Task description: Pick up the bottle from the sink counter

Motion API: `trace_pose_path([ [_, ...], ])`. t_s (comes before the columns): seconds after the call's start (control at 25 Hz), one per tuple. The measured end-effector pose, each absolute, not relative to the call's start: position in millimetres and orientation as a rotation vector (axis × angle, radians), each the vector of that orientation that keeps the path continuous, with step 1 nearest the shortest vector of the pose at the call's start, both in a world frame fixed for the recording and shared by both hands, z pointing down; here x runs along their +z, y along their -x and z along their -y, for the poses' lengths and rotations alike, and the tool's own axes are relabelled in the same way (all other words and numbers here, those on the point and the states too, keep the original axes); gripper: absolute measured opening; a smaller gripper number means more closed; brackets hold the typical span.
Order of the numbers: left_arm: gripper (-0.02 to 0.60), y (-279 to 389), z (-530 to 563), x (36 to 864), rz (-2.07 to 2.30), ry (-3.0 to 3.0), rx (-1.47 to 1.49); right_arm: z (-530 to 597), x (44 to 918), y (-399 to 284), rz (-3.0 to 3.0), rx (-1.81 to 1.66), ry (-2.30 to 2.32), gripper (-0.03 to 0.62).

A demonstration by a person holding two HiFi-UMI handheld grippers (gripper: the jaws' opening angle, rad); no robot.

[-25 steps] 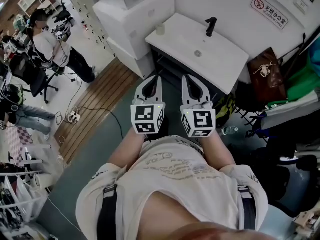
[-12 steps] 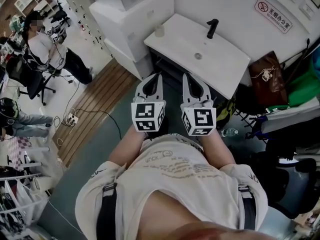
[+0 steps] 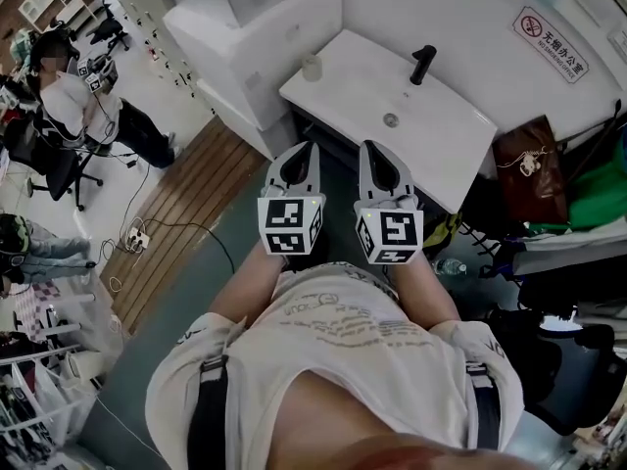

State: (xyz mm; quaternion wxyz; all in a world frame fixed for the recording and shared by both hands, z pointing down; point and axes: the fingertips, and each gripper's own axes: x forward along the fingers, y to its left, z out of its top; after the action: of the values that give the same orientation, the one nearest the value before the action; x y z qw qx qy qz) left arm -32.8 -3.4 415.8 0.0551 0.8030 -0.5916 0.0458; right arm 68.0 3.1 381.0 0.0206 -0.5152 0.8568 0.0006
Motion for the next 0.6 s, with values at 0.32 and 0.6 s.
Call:
trace_pose_path([
  [0.32,0.02,52.6,58.7,418.9,1.806,-2.411,0.146,54.6,387.1,-48.0,-2.683,-0.021,1.589,0.021],
  [0.6,0.02,73.5,110.2,420.6,1.793,-2.391,0.16,107.7,381.1,-23.1,-2.701,-0.015,1.581,0.021],
])
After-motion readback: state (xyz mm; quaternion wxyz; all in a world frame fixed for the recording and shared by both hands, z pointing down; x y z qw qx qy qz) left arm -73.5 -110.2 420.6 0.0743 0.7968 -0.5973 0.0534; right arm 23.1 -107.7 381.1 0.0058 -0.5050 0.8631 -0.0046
